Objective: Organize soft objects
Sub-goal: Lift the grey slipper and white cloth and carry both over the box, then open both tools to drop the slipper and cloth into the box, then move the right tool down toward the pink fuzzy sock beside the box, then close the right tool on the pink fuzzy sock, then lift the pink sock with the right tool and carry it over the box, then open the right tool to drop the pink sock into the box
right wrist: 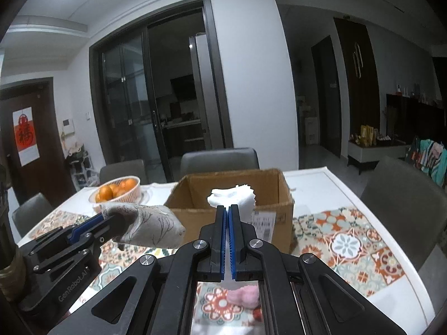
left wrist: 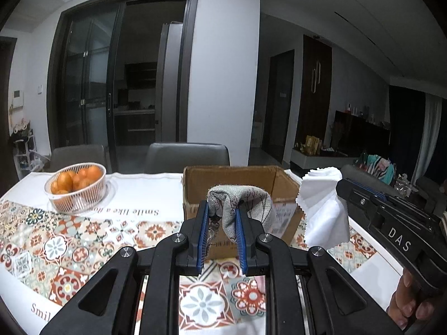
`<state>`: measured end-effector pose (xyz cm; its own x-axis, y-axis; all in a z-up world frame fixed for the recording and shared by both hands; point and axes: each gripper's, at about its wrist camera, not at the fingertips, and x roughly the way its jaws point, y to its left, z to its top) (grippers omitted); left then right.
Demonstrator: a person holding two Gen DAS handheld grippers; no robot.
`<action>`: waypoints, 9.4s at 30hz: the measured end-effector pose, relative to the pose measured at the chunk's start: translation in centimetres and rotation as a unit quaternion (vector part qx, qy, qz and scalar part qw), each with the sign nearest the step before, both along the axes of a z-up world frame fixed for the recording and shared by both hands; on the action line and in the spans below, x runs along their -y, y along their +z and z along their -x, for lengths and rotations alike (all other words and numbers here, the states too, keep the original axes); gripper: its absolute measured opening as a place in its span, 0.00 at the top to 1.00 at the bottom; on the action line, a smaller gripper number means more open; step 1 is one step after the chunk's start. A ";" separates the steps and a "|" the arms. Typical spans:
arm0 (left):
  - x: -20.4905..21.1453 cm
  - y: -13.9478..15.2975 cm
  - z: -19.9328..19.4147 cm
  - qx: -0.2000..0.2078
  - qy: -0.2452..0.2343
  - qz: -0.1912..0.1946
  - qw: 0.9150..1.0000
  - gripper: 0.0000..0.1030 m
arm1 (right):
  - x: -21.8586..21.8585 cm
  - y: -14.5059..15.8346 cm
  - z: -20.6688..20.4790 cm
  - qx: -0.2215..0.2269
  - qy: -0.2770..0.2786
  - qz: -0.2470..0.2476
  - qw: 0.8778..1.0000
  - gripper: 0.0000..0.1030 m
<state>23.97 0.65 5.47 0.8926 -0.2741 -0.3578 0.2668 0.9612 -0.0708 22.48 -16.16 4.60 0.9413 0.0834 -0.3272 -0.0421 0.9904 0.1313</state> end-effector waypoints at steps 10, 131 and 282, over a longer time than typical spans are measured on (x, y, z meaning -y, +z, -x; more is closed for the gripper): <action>0.1 1.7 -2.5 0.024 0.003 0.000 1.000 0.81 | 0.1 1.6 -2.0 0.029 -0.003 0.005 1.000 0.97; 0.2 -8.7 -2.4 -0.155 0.076 -0.076 0.982 0.47 | -1.4 -10.2 -4.8 -0.189 0.050 0.047 0.980 0.66; 2.1 -4.4 -12.0 -0.073 0.095 -0.066 0.991 0.40 | 1.7 -5.3 -15.9 -0.095 0.018 0.035 0.995 0.61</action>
<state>35.97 -1.40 1.04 0.8594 -0.0477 -0.5091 0.0755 0.9966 0.0341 38.36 -17.83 -0.74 0.8583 0.0861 -0.5058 -0.0581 0.9958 0.0709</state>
